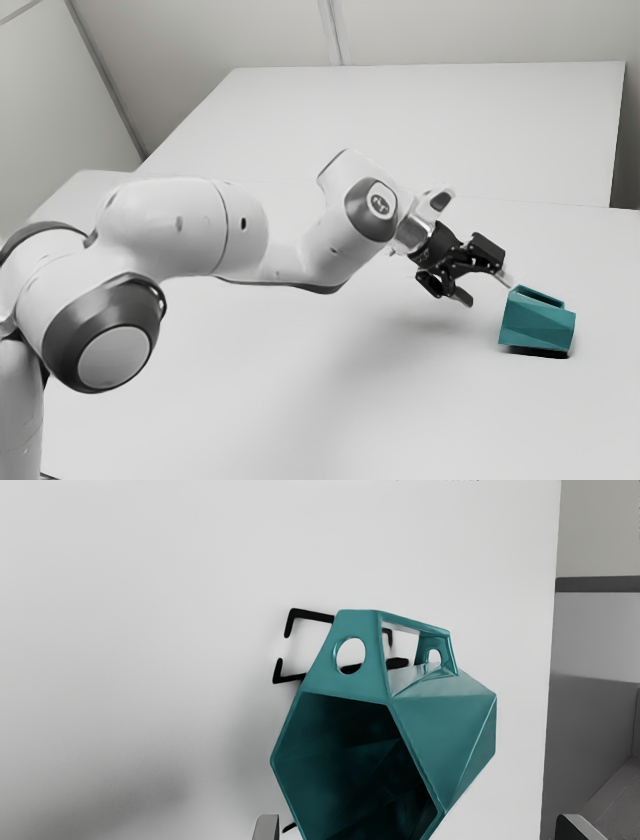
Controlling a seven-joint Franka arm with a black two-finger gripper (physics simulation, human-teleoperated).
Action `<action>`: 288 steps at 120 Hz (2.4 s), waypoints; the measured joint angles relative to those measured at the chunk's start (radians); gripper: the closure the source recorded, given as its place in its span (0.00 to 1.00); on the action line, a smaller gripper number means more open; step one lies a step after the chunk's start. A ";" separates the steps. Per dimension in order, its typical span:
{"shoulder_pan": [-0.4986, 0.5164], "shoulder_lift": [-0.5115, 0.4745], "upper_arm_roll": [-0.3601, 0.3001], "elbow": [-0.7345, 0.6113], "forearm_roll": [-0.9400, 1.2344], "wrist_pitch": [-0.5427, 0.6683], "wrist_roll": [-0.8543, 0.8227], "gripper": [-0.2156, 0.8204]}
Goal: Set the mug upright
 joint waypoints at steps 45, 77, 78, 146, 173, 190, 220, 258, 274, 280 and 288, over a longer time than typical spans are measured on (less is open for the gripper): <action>-0.018 0.143 -0.027 0.193 -0.003 -0.006 0.034 0.21; -0.023 0.176 -0.036 0.235 0.000 -0.011 0.052 0.24; -0.023 0.177 -0.036 0.236 0.000 -0.012 0.053 0.25; -0.036 0.177 -0.036 0.255 0.009 -0.010 0.062 0.89; -0.054 0.142 -0.035 0.247 0.031 -0.010 0.051 0.94; -0.039 0.045 -0.034 0.186 0.131 -0.010 0.033 0.95; 0.062 -0.163 -0.025 -0.027 0.378 -0.022 -0.005 0.95; 0.178 -0.284 0.004 -0.159 0.709 -0.028 -0.056 0.96; 0.187 -0.292 0.098 -0.184 0.784 -0.037 -0.072 0.96; 0.189 -0.290 0.125 -0.185 0.807 -0.044 -0.077 0.96; 0.189 -0.286 0.154 -0.186 0.832 -0.050 -0.083 0.96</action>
